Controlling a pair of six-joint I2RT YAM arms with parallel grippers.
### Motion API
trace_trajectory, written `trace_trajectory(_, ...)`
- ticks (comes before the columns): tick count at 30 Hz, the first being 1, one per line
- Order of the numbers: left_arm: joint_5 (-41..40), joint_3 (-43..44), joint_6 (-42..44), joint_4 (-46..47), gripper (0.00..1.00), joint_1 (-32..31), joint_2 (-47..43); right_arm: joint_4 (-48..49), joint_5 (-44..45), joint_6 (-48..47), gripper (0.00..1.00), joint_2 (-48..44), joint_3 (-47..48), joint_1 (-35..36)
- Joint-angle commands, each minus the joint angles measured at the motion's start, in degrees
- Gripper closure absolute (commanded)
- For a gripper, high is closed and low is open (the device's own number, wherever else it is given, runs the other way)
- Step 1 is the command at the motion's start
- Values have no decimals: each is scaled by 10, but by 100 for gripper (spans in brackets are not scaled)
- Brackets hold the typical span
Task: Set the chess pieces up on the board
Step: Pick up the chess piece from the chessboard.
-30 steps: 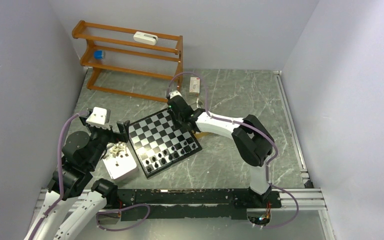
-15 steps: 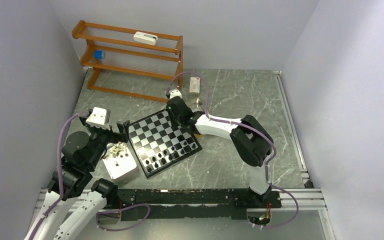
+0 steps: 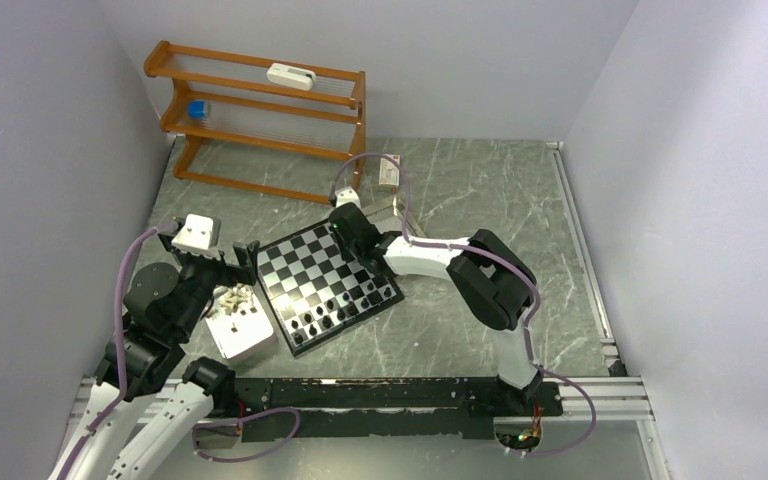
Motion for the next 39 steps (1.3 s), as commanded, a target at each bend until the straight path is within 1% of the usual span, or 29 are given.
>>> trace_trajectory(1,-6,11,7,-2,2,-2,-4,25,40,-1,78,2,-12,2)
trace_trajectory(8,-4,11,7,-2,2,-1,-4,27,57,7,78,10,-18,3)
trace_trajectory(20,-5,10,7,-1,2,-1,-1,34,48,19,80,24,-16,6)
trace_trajectory(22,-5,10,7,0,2,-2,0,34,53,16,82,25,-17,6)
trace_trajectory(24,-6,7,7,2,2,-2,3,34,55,11,88,24,-18,7)
trace_trajectory(26,-24,5,-26,3,2,-1,6,34,58,6,95,17,-20,7)
trace_trajectory(28,-40,4,-64,4,2,-3,12,32,56,-1,100,5,-22,7)
trace_trajectory(30,-65,2,-131,-6,2,-4,24,30,51,-11,100,-17,-25,7)
trace_trajectory(31,-68,4,-148,-12,2,-4,34,33,42,-20,100,-31,-28,6)
trace_trajectory(35,-39,24,-209,-39,1,-4,89,27,4,-42,100,-72,-32,4)
trace_trajectory(38,5,52,-251,-52,1,-4,139,26,-29,-47,100,-107,-45,4)
trace_trajectory(39,18,58,-261,-50,3,-4,154,32,-45,-48,100,-121,-54,2)
